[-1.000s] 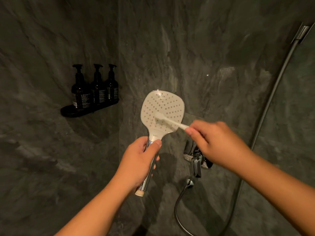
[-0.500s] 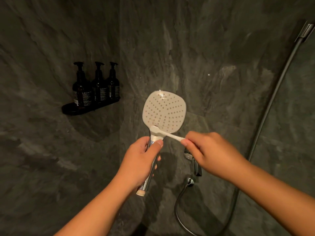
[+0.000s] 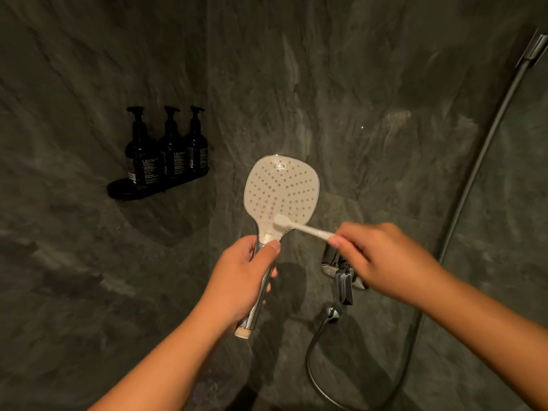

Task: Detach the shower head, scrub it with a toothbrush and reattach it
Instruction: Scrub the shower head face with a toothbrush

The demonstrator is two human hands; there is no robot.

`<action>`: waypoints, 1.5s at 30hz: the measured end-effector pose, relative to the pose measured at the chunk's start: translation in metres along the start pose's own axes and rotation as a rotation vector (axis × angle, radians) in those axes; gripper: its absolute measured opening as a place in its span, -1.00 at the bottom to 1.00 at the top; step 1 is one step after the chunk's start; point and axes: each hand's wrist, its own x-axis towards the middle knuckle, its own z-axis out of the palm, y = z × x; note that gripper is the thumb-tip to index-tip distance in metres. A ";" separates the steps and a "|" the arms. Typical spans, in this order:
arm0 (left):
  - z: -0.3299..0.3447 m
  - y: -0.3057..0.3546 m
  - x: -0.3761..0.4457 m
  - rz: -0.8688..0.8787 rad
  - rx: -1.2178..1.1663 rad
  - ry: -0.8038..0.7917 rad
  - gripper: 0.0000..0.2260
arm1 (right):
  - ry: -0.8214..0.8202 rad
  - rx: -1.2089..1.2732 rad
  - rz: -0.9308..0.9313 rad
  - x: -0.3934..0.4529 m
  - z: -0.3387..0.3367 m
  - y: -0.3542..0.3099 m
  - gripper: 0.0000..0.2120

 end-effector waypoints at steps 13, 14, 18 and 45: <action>-0.002 -0.005 0.001 0.015 0.021 0.002 -0.76 | 0.056 -0.017 -0.004 0.011 -0.006 0.001 -0.66; -0.002 -0.004 0.002 0.013 0.019 0.001 -0.75 | 0.095 -0.017 -0.004 0.016 -0.011 0.004 -0.66; -0.001 -0.004 0.002 0.000 0.014 -0.003 -0.71 | 0.100 0.000 0.002 0.014 -0.008 0.003 -0.67; -0.003 -0.006 0.001 -0.021 -0.015 -0.013 -0.73 | -0.009 0.002 0.006 -0.007 0.007 0.002 -0.62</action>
